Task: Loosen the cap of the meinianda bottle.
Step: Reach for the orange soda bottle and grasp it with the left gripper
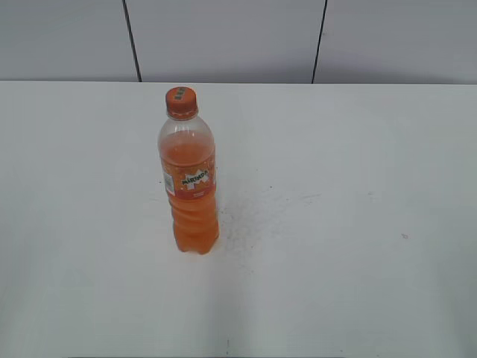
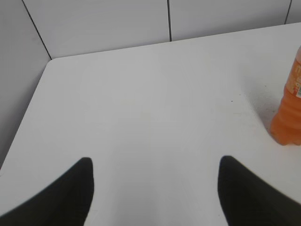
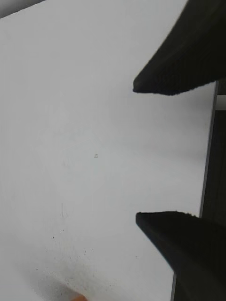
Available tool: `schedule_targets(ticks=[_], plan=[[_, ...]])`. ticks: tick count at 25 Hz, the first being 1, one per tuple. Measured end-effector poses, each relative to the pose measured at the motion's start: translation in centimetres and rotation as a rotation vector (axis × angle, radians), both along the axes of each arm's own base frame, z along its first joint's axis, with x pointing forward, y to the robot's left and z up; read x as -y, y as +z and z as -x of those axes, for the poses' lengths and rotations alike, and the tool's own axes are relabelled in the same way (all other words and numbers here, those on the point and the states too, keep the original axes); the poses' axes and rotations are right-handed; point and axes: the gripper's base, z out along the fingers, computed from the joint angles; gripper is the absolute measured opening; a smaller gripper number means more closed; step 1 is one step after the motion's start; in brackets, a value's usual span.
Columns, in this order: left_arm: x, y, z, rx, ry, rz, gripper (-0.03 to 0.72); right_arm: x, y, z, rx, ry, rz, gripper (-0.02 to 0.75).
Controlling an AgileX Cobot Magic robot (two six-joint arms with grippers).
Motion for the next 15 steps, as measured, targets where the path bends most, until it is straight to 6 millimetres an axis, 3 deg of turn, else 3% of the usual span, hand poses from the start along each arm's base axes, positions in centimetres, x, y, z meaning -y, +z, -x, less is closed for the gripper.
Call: schedule_targets(ticks=[15], plan=[[0.0, 0.0, 0.0, 0.0, 0.0, 0.0, 0.498, 0.0, 0.0, 0.0, 0.0, 0.0, 0.0, 0.575]])
